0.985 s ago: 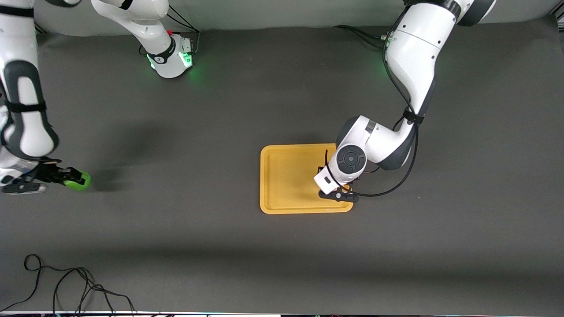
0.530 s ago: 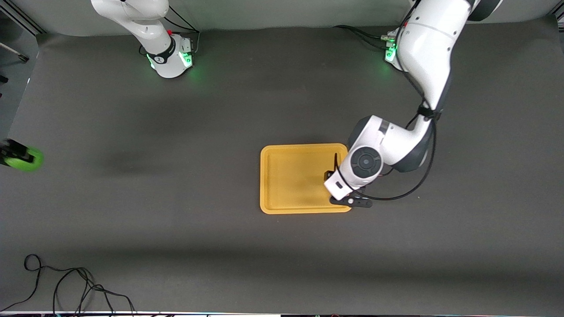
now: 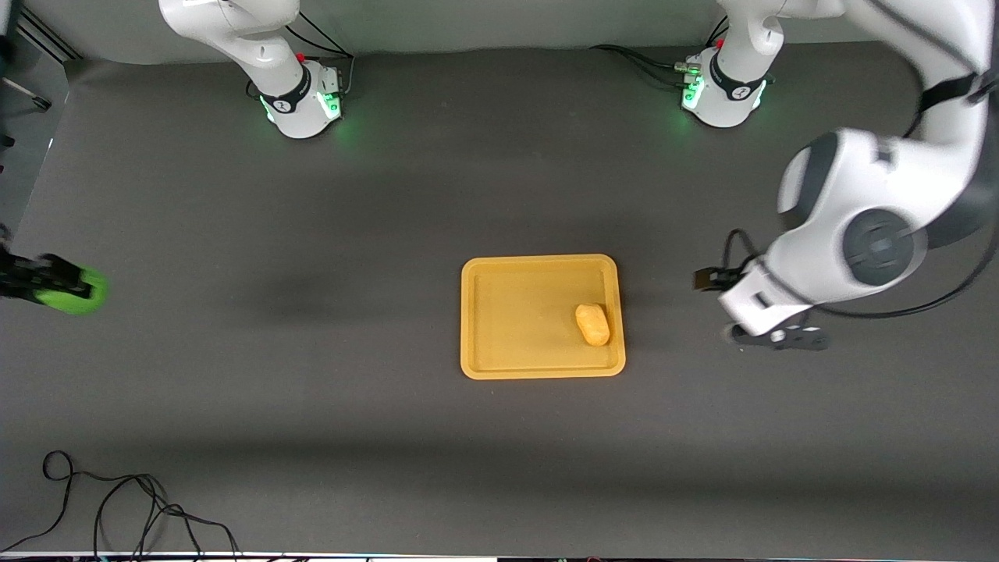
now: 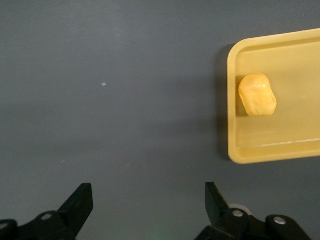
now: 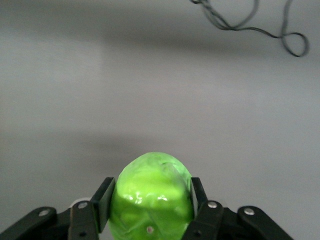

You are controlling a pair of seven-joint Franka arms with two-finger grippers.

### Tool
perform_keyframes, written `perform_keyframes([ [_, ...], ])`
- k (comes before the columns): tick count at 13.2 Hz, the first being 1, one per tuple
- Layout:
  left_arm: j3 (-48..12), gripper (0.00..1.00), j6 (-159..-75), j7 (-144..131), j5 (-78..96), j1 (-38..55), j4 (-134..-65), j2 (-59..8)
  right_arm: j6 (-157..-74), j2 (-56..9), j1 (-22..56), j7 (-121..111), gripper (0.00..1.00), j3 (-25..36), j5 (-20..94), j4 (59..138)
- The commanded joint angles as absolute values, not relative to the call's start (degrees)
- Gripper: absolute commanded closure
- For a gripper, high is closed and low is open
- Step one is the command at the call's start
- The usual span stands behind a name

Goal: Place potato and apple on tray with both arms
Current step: 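Lift the left gripper away while the right gripper carries the apple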

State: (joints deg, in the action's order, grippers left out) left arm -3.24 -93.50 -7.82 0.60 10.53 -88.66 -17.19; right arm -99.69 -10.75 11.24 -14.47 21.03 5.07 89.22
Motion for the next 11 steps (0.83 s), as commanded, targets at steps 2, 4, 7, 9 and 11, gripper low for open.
perform_keyframes([
  [2, -3.8, 0.00, -90.3, -2.1, 0.5, 6.3, -91.1, -10.6, -98.6, -14.1, 23.9, 4.4, 0.67, 21.4, 4.4, 84.7],
  [4, -3.6, 0.00, -92.3, 2.5, 0.4, 4.1, -95.9, -4.9, -98.9, -18.3, 32.6, 16.2, 0.67, 21.2, 5.1, 79.9],
  [7, -3.6, 0.01, -98.2, 8.0, 0.4, 0.2, -103.7, 4.4, -98.6, -28.4, 44.6, 33.5, 0.67, 21.1, 9.6, 70.0],
  [9, -3.6, 0.01, -100.3, 11.7, 0.7, -2.6, -106.7, 7.5, -99.0, -35.5, 50.5, 42.5, 0.67, 20.6, 10.1, 61.8],
  [11, -3.7, 0.00, -99.6, 11.1, 0.7, -2.7, -106.8, 7.5, -99.3, -41.8, 54.0, 49.1, 0.67, 19.4, 10.1, 55.1],
])
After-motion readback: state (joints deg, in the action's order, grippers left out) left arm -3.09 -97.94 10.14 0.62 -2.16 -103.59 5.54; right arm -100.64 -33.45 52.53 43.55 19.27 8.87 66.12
